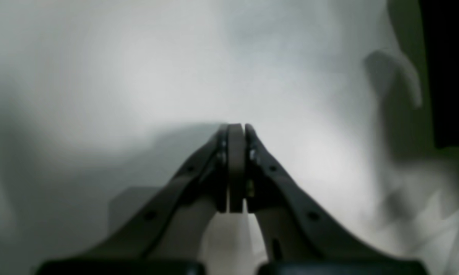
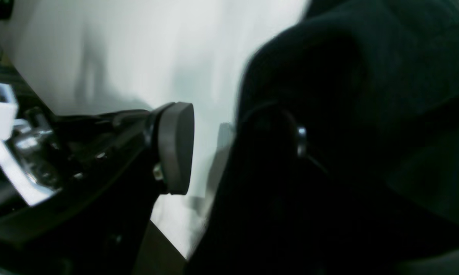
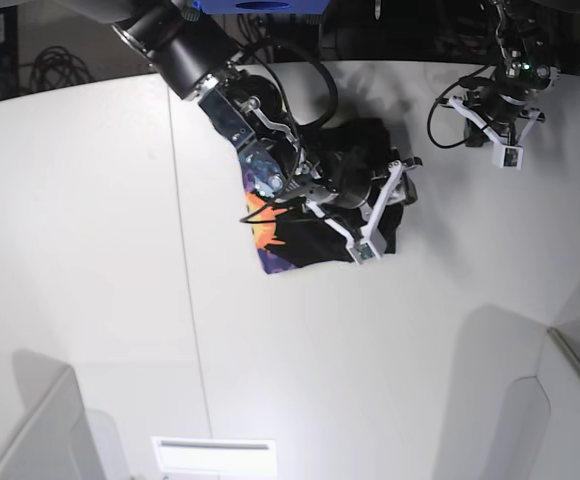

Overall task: Fold the T-shirt properly
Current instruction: 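Hold the folded bundle with the right gripper and rotate it on the table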

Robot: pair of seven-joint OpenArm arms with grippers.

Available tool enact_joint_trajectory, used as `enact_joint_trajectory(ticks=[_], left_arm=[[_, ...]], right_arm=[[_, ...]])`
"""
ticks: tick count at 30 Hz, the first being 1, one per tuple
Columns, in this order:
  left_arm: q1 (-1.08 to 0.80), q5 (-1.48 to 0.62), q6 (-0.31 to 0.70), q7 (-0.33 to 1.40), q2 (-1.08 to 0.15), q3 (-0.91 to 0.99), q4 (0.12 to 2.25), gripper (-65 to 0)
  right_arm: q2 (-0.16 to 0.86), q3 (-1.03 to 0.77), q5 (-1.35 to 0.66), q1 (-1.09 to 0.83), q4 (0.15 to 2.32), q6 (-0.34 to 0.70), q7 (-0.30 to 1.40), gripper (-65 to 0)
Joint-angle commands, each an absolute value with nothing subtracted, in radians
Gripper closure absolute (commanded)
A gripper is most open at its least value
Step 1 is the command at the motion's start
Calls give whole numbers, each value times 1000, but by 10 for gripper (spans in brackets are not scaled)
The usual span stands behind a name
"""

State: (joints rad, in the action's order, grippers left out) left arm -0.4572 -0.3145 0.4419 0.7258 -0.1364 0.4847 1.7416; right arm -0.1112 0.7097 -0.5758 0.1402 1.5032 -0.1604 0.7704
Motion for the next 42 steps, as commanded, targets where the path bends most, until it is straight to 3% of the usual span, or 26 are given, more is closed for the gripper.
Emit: enact_joint_trajectory(ticks=[1, 9, 18, 21, 23, 29, 30, 34, 37, 42], left_arm=[[-461, -320, 441, 714, -145, 490, 1756, 0], [-461, -320, 441, 714, -145, 490, 1756, 0], [-461, -320, 441, 714, -142, 490, 1764, 0], [-461, -321, 441, 714, -139, 490, 1788, 0], [-463, -349, 443, 714, -137, 490, 1816, 0], [-467, -677, 441, 714, -177, 479, 1825, 0], [-464, -711, 441, 714, -182, 478, 1825, -43], [-438, -789, 441, 716, -179, 475, 1824, -433], [-410, -819, 441, 716, -179, 420, 1811, -650], [-328, -846, 435, 716, -177, 311, 1715, -650]], right_arm=[[-131, 723, -591, 159, 1521, -153, 754, -305], [-134, 829, -591, 220, 1526, -153, 756, -302], [-110, 805, -591, 219, 1541, -153, 750, -294], [-84, 751, -587, 194, 1593, -153, 748, -180], [-58, 684, -591, 179, 1643, -153, 748, -6], [36, 449, -591, 82, 1781, -153, 750, 0], [56, 427, -591, 68, 1797, -153, 748, 0], [125, 348, -591, 15, 1850, -148, 748, 0], [156, 305, -591, -25, 1871, -147, 748, 0], [188, 248, -591, -84, 1882, -147, 748, 0]])
